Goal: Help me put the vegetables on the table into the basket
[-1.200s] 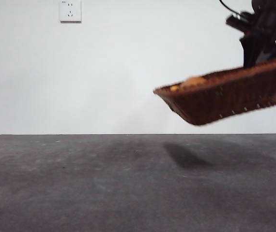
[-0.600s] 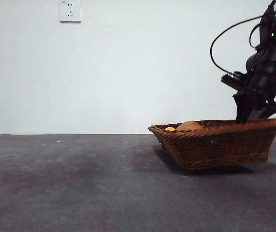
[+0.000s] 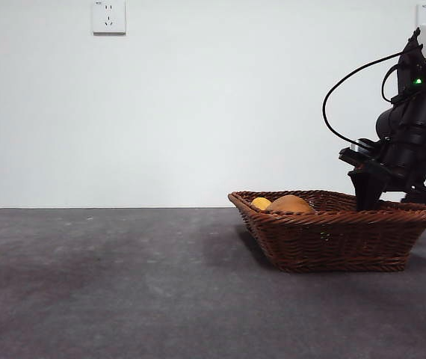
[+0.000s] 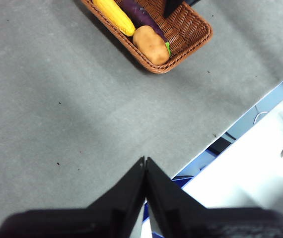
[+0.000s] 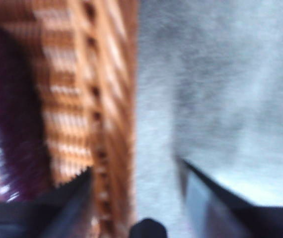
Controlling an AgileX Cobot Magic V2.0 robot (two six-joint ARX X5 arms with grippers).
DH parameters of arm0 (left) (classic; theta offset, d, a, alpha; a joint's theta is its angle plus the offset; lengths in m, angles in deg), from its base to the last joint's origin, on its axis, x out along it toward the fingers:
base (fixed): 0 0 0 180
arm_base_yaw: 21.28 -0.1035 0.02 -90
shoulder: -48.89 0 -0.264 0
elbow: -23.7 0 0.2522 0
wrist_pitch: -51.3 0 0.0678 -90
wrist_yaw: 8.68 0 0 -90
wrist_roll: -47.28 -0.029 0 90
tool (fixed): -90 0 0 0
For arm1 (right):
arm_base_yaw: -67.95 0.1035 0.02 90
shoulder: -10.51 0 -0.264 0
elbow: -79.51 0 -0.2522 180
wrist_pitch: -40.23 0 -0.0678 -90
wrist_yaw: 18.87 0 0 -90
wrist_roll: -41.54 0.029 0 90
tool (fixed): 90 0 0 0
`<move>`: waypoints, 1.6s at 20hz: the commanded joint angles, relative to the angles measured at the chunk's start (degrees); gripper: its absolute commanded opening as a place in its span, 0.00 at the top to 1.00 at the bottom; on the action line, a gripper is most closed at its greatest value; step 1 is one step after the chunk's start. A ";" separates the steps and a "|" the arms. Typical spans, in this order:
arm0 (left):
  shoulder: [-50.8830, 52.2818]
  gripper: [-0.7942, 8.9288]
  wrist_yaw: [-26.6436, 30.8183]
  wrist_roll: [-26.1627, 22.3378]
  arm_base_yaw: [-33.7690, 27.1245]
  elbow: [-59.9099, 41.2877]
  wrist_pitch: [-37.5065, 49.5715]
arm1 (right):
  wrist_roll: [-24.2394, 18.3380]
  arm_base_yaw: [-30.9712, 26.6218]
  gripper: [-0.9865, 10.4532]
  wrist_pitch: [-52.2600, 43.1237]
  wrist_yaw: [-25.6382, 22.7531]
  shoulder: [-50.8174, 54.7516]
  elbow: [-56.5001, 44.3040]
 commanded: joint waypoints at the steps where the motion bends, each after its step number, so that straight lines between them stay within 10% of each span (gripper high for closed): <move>1: 0.94 0.93 0.17 0.57 0.11 -0.22 0.15 | 2.54 -0.44 0.55 -1.46 -2.99 4.98 -0.37; 8: 3.52 0.93 0.15 -0.09 0.13 -0.22 0.15 | 4.63 -0.72 0.59 3.15 -7.67 29.66 -0.37; 13: 3.72 0.93 0.63 -2.56 0.11 -0.22 0.17 | 4.70 -0.72 0.93 8.74 -12.11 44.11 -0.39; 23: 3.61 0.92 2.05 -3.98 0.11 -0.22 0.17 | 4.98 -0.72 0.93 13.57 -13.14 66.64 -0.63; 32: -0.90 0.92 2.05 -3.96 0.11 -0.22 0.17 | 6.43 -0.72 0.91 13.57 -13.16 66.82 -0.61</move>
